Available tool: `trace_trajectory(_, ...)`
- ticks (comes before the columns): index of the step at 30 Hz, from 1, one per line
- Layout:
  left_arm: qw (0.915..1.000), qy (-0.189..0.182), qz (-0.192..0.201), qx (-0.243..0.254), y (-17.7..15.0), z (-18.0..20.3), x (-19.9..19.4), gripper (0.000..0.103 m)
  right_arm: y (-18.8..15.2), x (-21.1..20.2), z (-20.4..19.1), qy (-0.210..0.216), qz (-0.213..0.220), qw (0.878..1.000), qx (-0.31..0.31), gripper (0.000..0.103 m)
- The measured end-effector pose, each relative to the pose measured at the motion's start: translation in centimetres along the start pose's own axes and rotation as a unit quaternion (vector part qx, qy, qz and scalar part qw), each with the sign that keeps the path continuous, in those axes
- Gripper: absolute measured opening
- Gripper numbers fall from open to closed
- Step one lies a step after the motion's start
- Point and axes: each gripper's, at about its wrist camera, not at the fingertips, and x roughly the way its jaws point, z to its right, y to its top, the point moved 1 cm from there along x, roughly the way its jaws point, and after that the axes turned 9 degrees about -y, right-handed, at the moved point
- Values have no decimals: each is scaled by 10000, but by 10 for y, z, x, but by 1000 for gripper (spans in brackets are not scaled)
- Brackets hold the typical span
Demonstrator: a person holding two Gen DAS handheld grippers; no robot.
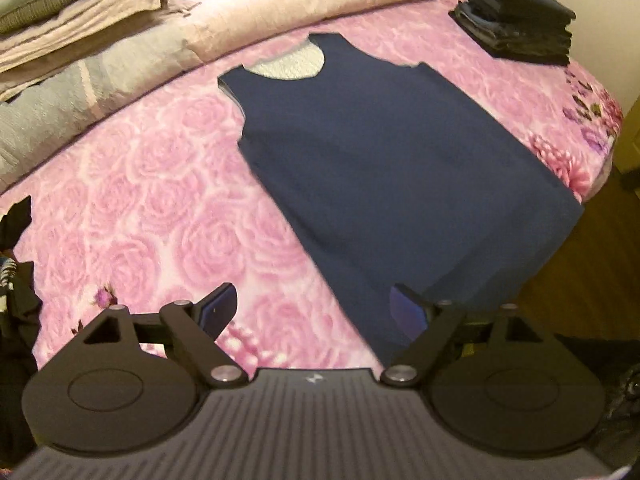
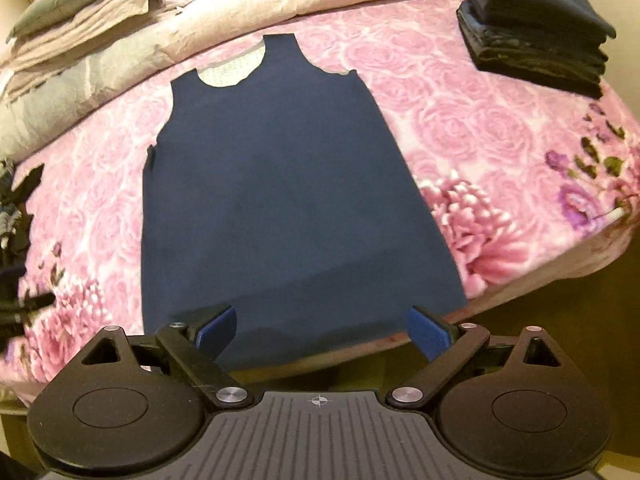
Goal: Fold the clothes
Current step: 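Release the vest hem and hold both grippers open above the flat vest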
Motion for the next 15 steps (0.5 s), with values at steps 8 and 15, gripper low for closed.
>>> trace_trajectory(8, 9998, 152, 11, -107, 14, 7, 4, 81, 8, -10, -3, -192, 113, 9986, -479, 95)
trace_trajectory(15, 9997, 224, -71, 99, 15, 17, 6, 81, 10, -10, -1, -154, 123, 9983, -544, 95)
